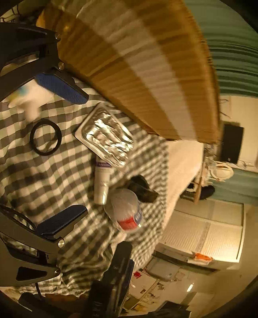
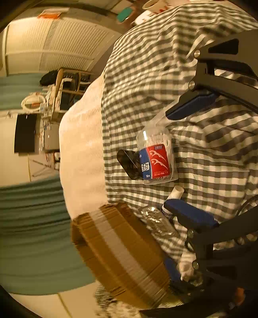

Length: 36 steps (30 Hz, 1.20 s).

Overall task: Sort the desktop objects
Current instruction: 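Grasp the blister pack with the left gripper while the right grasps the floss bottle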

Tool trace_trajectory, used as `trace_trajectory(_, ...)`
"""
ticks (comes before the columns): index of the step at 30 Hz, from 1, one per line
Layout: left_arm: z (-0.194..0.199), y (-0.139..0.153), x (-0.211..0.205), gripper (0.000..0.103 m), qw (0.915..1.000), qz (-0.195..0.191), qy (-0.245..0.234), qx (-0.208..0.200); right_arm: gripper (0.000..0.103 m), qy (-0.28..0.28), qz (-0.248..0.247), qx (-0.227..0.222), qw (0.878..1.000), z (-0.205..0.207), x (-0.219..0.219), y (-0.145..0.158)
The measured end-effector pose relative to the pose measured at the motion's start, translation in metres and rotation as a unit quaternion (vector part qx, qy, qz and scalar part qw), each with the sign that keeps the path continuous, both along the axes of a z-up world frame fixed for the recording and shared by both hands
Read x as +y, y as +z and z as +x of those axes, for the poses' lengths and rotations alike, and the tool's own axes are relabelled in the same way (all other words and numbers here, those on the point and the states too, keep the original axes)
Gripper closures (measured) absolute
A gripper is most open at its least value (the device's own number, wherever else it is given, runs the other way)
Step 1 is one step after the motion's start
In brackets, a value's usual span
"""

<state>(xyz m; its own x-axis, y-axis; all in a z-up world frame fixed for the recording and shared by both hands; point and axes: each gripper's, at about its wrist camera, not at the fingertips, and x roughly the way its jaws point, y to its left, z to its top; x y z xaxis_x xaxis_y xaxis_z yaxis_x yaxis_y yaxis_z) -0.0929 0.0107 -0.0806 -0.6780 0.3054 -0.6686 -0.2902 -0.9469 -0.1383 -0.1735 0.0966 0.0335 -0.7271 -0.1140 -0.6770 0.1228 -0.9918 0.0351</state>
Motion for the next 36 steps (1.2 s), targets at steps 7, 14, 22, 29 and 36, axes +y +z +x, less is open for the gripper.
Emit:
trace_trajectory(7, 0.005, -0.012, 0.017, 0.000, 0.9980, -0.061, -0.018, -0.002, 0.012, 0.010, 0.015, -0.008, 1.000, -0.027, -0.004, -0.023)
trace_trajectory(14, -0.007, -0.017, 0.015, 0.000, 0.9990, -0.042, -0.011, -0.010, 0.009, 0.014, -0.001, -0.016, 1.000, -0.056, -0.005, -0.035)
trace_trajectory(22, -0.048, -0.016, -0.005, 0.000, 0.9979, 0.052, 0.006, -0.038, 0.033, 0.015, 0.013, -0.021, 1.000, -0.054, -0.012, -0.040)
trace_trajectory(29, -0.076, -0.022, -0.030, 0.000, 0.9953, 0.032, 0.064, -0.065, 0.034, 0.015, -0.013, -0.034, 0.999, -0.040, -0.012, -0.041)
trace_trajectory(36, -0.075, -0.025, -0.007, 0.000, 0.9979, -0.013, -0.010, -0.062, 0.034, 0.020, -0.007, -0.041, 0.999, -0.036, -0.019, -0.042)
